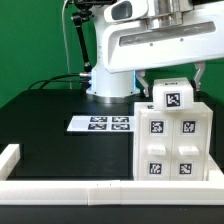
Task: Assemble cabinet
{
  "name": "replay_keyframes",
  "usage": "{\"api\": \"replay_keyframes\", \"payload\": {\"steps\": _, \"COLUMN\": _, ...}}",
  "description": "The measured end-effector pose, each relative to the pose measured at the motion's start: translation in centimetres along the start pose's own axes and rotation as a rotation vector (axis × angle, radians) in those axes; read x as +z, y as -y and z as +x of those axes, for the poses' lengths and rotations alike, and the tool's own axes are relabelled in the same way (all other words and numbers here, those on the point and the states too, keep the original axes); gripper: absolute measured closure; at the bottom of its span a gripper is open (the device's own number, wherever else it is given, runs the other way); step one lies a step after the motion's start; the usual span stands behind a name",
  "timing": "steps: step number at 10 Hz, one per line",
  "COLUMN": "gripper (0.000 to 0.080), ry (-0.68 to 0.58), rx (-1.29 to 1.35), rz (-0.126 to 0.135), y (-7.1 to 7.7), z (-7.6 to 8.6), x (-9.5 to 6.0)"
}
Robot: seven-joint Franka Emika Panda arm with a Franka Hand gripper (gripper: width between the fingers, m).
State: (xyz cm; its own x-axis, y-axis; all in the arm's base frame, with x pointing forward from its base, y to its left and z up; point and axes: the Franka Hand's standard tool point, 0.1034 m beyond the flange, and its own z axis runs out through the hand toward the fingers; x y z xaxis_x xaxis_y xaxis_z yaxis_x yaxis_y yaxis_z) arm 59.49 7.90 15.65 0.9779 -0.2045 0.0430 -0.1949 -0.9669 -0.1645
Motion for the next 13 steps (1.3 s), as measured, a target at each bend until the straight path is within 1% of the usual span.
{"api": "replay_keyframes", "payload": {"steps": 4, "gripper": 0.0239, "ry": 0.001, "rx": 0.278, "rz": 0.002, "y": 0.13, "z": -0.04, "x": 0.02}}
{"api": "replay_keyframes", "payload": {"steps": 9, "gripper": 0.0239, "ry": -0.024, "rx": 0.766, "rz": 0.045, "y": -0.09, "z": -0.34, "x": 0.15}}
{"api": "replay_keyframes", "payload": {"steps": 10, "gripper": 0.0239, "ry": -0.023, "rx": 0.805, "rz": 0.045, "y": -0.08, "z": -0.34, "x": 0.15}}
{"api": "replay_keyframes", "payload": {"steps": 11, "gripper": 0.0239, "ry": -0.019, "rx": 0.895, "rz": 0.052, "y": -0.11, "z": -0.32, "x": 0.14}}
{"api": "replay_keyframes", "payload": {"steps": 13, "gripper": 0.0239, "ry": -0.014, "rx": 1.04, "rz": 0.055, "y": -0.11, "z": -0.32, "x": 0.15}}
